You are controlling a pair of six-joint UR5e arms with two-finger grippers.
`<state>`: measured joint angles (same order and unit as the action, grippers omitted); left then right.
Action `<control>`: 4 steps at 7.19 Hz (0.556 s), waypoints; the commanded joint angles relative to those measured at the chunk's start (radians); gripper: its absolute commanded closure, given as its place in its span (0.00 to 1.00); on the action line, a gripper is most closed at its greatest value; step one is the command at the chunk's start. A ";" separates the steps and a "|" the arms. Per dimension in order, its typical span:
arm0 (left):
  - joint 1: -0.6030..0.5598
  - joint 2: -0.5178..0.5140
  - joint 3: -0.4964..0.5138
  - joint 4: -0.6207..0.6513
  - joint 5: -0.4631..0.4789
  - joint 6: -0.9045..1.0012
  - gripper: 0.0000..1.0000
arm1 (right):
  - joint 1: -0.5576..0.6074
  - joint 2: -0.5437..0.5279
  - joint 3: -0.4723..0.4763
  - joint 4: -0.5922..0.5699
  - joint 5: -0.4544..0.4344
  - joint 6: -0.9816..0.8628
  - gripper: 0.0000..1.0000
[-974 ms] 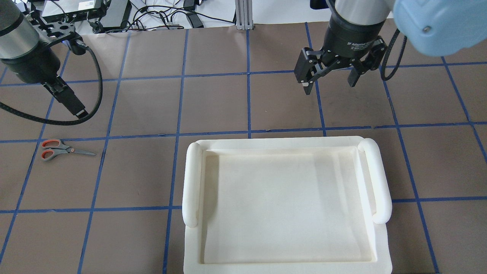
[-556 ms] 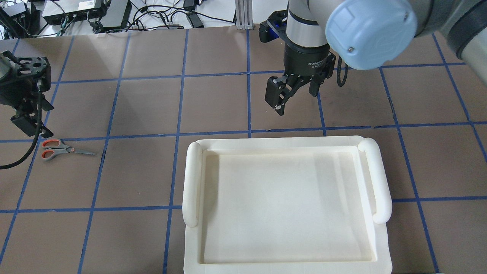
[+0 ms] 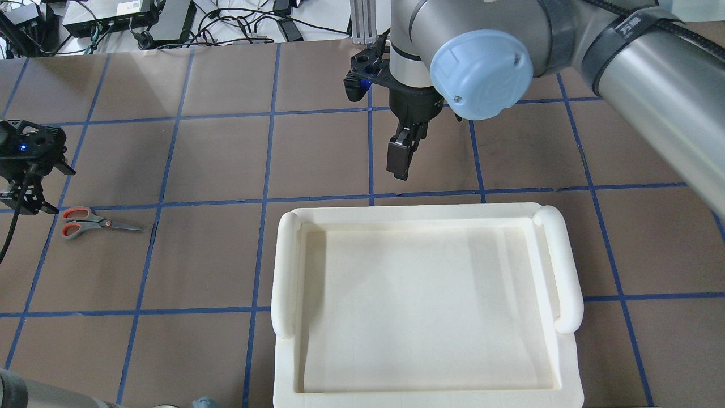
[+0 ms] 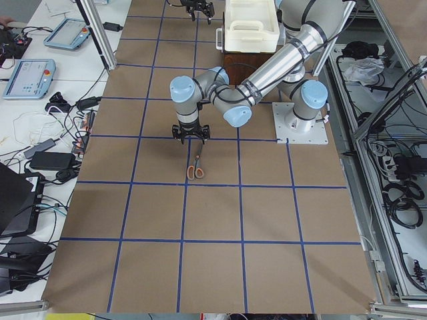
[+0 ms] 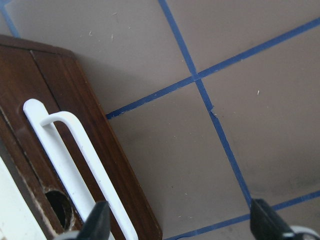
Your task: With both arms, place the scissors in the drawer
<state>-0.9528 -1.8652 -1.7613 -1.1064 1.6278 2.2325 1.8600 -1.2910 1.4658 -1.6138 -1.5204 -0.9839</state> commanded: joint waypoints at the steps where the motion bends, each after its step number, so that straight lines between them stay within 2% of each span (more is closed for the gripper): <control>1: 0.040 -0.077 -0.027 0.095 -0.016 0.021 0.09 | 0.002 0.060 0.021 0.047 0.014 -0.222 0.00; 2: 0.057 -0.098 -0.035 0.106 -0.035 0.022 0.14 | 0.002 0.096 0.013 0.048 0.043 -0.240 0.00; 3: 0.057 -0.110 -0.036 0.108 -0.036 0.021 0.14 | -0.002 0.129 -0.001 0.037 0.045 -0.366 0.00; 4: 0.059 -0.112 -0.059 0.109 -0.034 0.022 0.10 | -0.001 0.134 -0.022 0.043 0.046 -0.384 0.00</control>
<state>-0.8987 -1.9682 -1.8017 -1.0016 1.5954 2.2540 1.8596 -1.1768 1.4642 -1.5735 -1.4798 -1.3100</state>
